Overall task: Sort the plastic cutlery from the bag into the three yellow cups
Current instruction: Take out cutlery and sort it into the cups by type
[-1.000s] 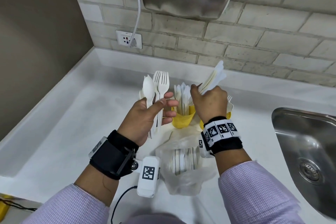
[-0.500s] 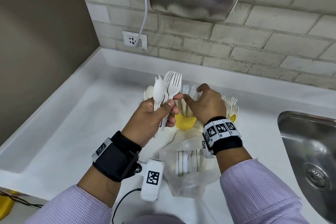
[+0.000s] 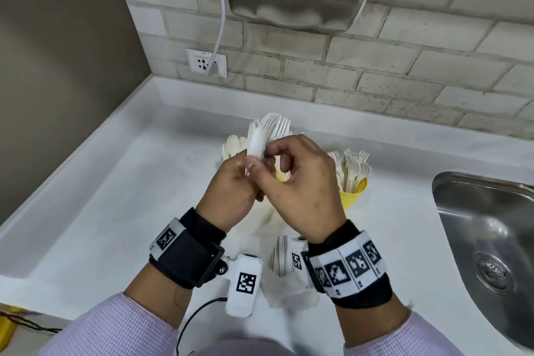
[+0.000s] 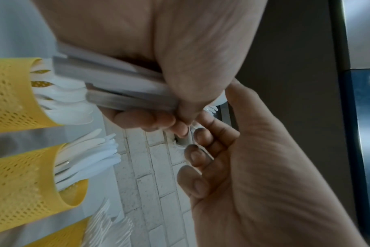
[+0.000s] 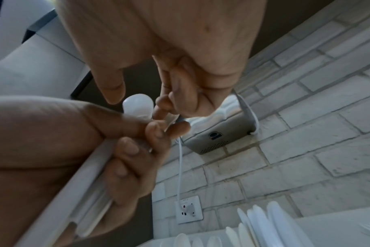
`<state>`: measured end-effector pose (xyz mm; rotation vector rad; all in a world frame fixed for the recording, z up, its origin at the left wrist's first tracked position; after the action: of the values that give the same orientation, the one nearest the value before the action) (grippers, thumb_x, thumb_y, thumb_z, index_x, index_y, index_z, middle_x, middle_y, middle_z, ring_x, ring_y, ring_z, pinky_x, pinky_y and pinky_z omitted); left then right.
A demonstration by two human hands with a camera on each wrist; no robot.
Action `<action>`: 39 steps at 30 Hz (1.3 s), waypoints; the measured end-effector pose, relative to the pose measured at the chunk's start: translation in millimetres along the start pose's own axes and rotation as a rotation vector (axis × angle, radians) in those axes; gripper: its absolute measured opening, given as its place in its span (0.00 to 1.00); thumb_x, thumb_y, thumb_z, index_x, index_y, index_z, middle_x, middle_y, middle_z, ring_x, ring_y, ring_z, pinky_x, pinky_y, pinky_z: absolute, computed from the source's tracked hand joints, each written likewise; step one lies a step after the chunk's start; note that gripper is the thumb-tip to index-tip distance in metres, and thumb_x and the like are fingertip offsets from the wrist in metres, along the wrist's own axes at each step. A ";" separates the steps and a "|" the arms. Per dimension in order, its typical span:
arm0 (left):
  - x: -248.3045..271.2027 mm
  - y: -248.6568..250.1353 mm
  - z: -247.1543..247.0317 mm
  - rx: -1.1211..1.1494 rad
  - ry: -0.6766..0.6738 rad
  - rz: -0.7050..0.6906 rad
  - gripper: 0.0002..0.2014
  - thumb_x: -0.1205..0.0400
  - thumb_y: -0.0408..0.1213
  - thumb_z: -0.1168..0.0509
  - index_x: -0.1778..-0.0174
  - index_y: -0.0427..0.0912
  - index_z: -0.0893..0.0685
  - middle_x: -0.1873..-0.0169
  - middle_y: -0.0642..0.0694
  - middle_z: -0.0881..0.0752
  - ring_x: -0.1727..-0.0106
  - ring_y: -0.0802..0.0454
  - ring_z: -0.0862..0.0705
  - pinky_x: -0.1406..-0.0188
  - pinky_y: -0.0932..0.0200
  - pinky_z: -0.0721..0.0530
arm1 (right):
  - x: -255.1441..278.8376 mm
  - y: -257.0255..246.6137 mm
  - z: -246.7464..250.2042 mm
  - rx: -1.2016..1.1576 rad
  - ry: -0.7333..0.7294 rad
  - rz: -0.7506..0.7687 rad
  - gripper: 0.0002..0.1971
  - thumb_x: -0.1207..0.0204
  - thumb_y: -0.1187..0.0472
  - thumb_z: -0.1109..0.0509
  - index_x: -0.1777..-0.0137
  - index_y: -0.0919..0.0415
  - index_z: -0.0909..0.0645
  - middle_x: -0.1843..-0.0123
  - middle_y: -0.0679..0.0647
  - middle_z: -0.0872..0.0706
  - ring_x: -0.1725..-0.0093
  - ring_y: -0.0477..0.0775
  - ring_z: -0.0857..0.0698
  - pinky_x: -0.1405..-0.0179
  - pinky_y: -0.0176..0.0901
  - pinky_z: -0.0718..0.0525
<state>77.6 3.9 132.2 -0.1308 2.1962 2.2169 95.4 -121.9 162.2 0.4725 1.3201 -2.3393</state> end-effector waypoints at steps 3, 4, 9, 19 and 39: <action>-0.6 -3.5 -2.5 0.005 0.003 -0.013 0.09 0.17 0.15 0.44 0.58 0.29 0.21 0.68 0.40 0.23 0.70 0.53 0.27 0.73 0.65 0.29 | 1.6 -1.4 -3.2 0.006 0.027 -0.022 0.14 0.30 0.46 0.17 0.58 0.53 0.16 0.67 0.41 0.25 0.65 0.44 0.22 0.64 0.28 0.28; -0.9 -5.2 -2.3 0.012 0.014 -0.011 0.07 0.18 0.17 0.43 0.57 0.28 0.21 0.68 0.40 0.23 0.69 0.50 0.26 0.73 0.62 0.28 | 1.6 -1.7 -3.6 -0.011 0.031 -0.024 0.13 0.30 0.49 0.17 0.59 0.54 0.16 0.68 0.42 0.24 0.66 0.45 0.22 0.64 0.29 0.28; 0.9 -4.9 1.3 -0.018 0.016 -0.029 0.06 0.19 0.34 0.38 0.58 0.44 0.16 0.74 0.43 0.27 0.71 0.44 0.34 0.73 0.51 0.38 | -1.2 -6.8 -0.1 -0.217 0.014 -0.100 0.12 0.27 0.49 0.19 0.58 0.56 0.17 0.70 0.48 0.23 0.69 0.45 0.25 0.66 0.36 0.25; 3.7 -8.0 -1.9 -0.011 0.012 0.086 0.12 0.10 0.40 0.37 0.34 0.46 0.13 0.78 0.62 0.27 0.73 0.54 0.39 0.76 0.62 0.38 | -30.5 -12.5 47.8 -0.961 0.353 -0.376 0.14 0.12 0.49 0.35 0.47 0.61 0.23 0.61 0.57 0.14 0.62 0.59 0.13 0.63 0.51 0.14; 5.8 4.0 -11.8 0.152 -0.067 0.159 0.14 0.18 0.32 0.43 0.45 0.53 0.16 0.65 0.45 0.35 0.62 0.43 0.44 0.68 0.52 0.45 | -10.0 8.1 11.8 -0.241 0.040 -0.208 0.04 0.20 0.62 0.25 0.49 0.58 0.16 0.78 0.35 0.24 0.76 0.41 0.23 0.69 0.30 0.27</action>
<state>72.0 -8.2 135.7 0.1227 2.4042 2.0819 107.0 -134.1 167.0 0.3208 1.7169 -2.2988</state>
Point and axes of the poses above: each hand's wrist, its own x-axis away from the middle knuckle, its own z-axis out of the back of the hand, y = z × x, the point moved 2 cm from there along -x, towards the middle knuckle
